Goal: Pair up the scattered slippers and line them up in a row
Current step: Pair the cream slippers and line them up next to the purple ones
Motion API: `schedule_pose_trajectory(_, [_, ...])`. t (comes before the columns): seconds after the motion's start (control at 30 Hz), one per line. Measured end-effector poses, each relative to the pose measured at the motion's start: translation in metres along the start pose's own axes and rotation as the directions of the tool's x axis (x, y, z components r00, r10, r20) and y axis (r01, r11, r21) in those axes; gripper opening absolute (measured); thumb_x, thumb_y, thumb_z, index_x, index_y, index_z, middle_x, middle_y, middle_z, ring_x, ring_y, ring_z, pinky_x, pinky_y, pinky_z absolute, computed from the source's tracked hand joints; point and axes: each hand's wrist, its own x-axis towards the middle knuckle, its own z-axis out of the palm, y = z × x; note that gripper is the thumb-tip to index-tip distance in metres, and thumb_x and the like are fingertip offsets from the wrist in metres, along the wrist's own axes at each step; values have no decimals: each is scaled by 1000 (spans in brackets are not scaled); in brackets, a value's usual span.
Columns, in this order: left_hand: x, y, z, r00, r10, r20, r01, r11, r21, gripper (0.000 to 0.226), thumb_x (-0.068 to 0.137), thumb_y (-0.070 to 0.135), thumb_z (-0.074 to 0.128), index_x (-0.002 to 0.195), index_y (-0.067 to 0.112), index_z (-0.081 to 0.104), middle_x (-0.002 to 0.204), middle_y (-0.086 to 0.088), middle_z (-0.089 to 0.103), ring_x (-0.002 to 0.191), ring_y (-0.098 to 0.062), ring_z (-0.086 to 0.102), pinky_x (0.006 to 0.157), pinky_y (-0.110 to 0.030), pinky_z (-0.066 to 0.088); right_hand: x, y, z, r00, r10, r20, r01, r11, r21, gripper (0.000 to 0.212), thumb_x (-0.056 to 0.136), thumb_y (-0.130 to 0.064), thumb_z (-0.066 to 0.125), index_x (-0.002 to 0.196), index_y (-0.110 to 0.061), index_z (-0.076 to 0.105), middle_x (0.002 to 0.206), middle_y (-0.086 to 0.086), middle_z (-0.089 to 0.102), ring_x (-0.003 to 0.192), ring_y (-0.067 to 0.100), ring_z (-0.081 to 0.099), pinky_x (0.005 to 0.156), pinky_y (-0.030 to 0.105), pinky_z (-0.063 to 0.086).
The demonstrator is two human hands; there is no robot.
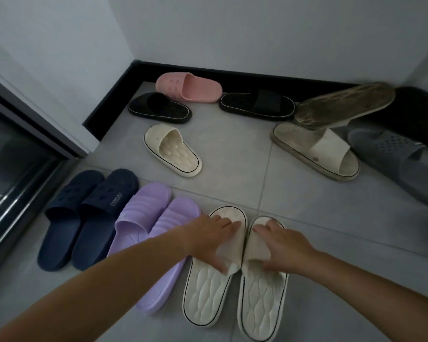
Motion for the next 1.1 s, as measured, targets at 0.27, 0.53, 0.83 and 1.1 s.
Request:
schedule_pose_trajectory(0.27, [14, -10, 6, 977, -191, -93, 172, 968, -181, 102, 50, 81, 42, 129, 17, 37, 127, -2, 47, 120, -23, 46, 94, -42, 46, 46, 40, -69, 991, 14, -133, -22, 998, -62, 81, 74, -48, 67, 142, -32, 26, 141, 0, 34, 126, 25, 44, 95, 41, 46])
schedule_pose_trajectory(0.53, [33, -14, -4, 993, -116, -36, 113, 991, -71, 101, 57, 85, 48, 132, 19, 36, 130, -5, 48, 120, -27, 45, 98, -42, 39, 49, 37, -52, 1000, -23, 15, 24, 998, -64, 90, 74, -51, 65, 146, -29, 17, 149, 0, 29, 127, 26, 46, 97, 38, 44])
schedule_pose_trajectory(0.83, [53, -126, -53, 605, -763, -227, 540, 603, -587, 51, 90, 39, 51, 125, 3, 49, 129, -18, 49, 123, -33, 44, 100, -41, 38, 64, 44, -57, 999, 23, -45, -26, 997, -74, 92, 76, -59, 61, 147, -24, 14, 146, -4, 25, 123, 19, 47, 89, 32, 44])
schedule_pose_trajectory(1.1, [82, -181, -30, 490, -861, -133, 630, 456, -629, 46, 85, 29, 53, 118, -3, 45, 124, -21, 49, 118, -34, 44, 97, -41, 39, 120, 51, -96, 981, -10, -196, -3, 998, -67, 83, 82, -41, 60, 148, -27, 12, 151, -9, 19, 132, 18, 33, 97, 32, 40])
